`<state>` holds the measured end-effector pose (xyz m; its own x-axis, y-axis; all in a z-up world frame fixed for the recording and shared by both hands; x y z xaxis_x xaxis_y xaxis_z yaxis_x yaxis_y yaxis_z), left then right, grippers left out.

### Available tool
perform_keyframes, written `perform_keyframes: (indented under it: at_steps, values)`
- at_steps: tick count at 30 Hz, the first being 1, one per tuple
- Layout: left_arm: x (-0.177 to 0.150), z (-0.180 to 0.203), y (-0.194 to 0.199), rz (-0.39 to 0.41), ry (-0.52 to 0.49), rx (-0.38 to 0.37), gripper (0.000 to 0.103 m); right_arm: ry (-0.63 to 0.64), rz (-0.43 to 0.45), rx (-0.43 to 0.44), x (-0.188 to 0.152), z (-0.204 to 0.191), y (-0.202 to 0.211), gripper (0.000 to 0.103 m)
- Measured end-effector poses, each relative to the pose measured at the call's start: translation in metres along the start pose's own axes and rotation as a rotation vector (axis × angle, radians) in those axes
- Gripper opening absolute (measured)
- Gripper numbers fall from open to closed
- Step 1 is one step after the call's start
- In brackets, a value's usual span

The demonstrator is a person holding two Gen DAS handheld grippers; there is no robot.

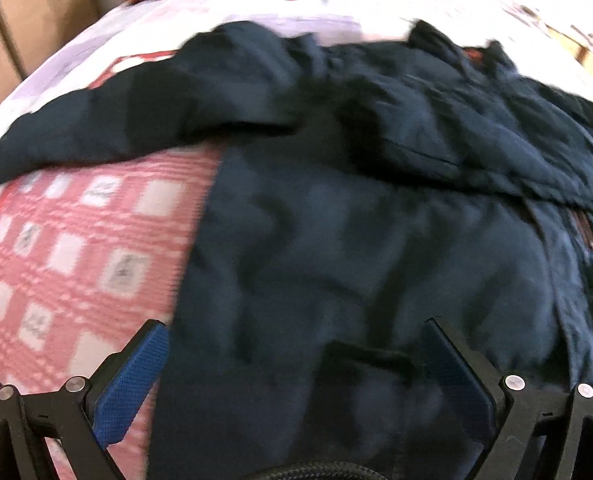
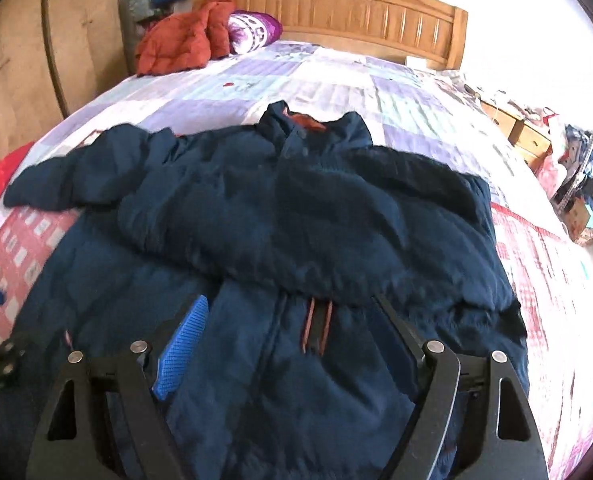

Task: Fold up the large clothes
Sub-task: 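Move the left tool over the jacket toward the other sleeve, then grasp the navy sleeve cuff with the left tool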

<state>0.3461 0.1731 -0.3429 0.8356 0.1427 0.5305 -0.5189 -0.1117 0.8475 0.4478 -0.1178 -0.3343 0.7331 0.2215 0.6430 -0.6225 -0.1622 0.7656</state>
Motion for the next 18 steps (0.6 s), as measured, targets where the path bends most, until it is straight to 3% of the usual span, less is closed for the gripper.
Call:
perform_keyframes:
  at_steps: [9,13,18]
  values:
    - [0.022,-0.111,0.006,0.023,0.139,0.088,0.103,-0.004,-0.021,-0.084,0.051,-0.023,-0.059,0.084]
    - [0.037,-0.183,-0.007,0.016,0.256,0.129,0.103,-0.018,-0.058,-0.130,0.057,-0.017,-0.089,0.084]
    - [0.063,-0.262,-0.028,0.037,0.420,0.117,0.103,0.025,-0.091,-0.177,0.054,-0.011,-0.120,0.084]
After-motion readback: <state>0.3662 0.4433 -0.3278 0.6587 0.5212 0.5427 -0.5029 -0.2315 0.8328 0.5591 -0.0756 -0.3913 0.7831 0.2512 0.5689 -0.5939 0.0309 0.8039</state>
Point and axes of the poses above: each gripper's, at about its wrist camera, not at the fingertips, and y roughly against the way its jaws point, z to its right, x to its top, the point moved 4 cm from there along -y, roughly the way its jaws point, and after that the axes turned 2 degrees about -y, right-handed, at the moved point
